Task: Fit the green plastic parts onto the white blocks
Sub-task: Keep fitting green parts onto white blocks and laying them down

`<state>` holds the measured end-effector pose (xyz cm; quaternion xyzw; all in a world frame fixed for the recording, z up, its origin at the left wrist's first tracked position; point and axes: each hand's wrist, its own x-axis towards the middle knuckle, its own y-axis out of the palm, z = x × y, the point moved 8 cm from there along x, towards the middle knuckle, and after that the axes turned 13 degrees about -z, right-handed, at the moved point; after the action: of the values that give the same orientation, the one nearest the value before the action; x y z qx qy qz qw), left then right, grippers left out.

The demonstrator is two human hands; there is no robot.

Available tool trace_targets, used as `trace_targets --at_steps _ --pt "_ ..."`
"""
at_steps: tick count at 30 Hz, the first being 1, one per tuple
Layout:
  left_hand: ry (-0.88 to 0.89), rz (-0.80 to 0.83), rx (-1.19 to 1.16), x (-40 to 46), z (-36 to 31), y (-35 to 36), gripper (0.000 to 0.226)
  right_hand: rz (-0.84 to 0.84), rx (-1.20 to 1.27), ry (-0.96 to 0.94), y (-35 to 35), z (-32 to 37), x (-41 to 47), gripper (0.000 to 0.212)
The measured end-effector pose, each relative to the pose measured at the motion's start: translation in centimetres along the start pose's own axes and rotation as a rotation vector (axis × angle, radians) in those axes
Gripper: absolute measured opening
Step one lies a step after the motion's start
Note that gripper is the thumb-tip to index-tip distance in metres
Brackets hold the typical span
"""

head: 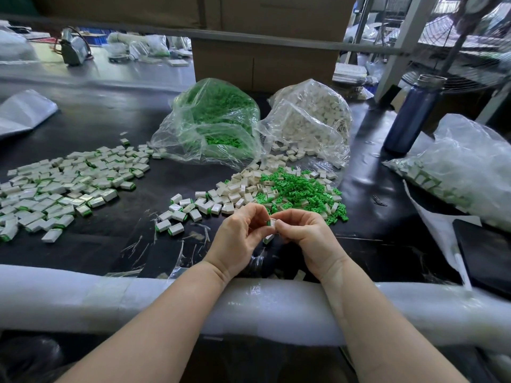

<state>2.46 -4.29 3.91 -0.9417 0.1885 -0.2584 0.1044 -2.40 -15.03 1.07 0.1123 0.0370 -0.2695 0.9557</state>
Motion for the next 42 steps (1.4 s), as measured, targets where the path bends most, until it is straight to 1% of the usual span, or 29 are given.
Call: trace_targets --at_steps 4,9,13,18,19,21,23,26,30,34,38,42 --pt "-0.002 0.018 0.010 -0.1 0.0 0.1 0.019 -0.002 0.009 0.014 0.0 0.0 -0.1 0.017" --pt "0.006 -0.005 -0.044 0.0 -0.3 -0.1 0.031 -0.002 0.031 0.017 0.2 0.0 -0.1 0.019" --pt "-0.002 0.013 -0.070 -0.1 -0.5 -0.1 0.029 -0.005 0.036 0.013 0.1 0.1 0.0 0.019" --pt "-0.120 -0.016 -0.179 0.1 0.3 -0.3 0.025 -0.014 0.017 -0.037 0.0 0.2 0.0 0.020" --pt "-0.141 -0.021 -0.196 0.1 0.5 -0.3 0.024 -0.009 0.018 -0.043 0.1 0.2 0.0 0.019" --pt "-0.153 -0.034 -0.212 0.1 0.5 -0.4 0.022 0.006 0.023 -0.047 0.2 0.3 -0.1 0.009" --pt "-0.132 -0.038 -0.208 0.1 0.3 -0.5 0.021 0.013 0.024 -0.041 0.2 0.3 -0.1 0.006" --pt "-0.092 -0.032 -0.161 0.0 0.1 -0.4 0.020 0.007 0.011 -0.035 0.0 0.3 0.0 0.013" --pt "-0.026 -0.029 -0.073 -0.1 -0.2 -0.4 0.019 -0.001 -0.003 -0.032 0.0 0.3 -0.1 0.014" --pt "0.033 -0.010 -0.004 -0.1 -0.5 -0.2 0.019 -0.014 -0.002 -0.030 0.0 0.3 -0.1 0.020" --pt "0.057 -0.008 0.012 -0.1 -0.7 -0.2 0.016 -0.029 -0.006 -0.040 -0.1 0.3 -0.1 0.018" --pt "0.052 -0.006 0.017 0.0 -0.7 -0.2 0.020 -0.037 -0.012 -0.045 -0.2 0.4 -0.1 0.018"
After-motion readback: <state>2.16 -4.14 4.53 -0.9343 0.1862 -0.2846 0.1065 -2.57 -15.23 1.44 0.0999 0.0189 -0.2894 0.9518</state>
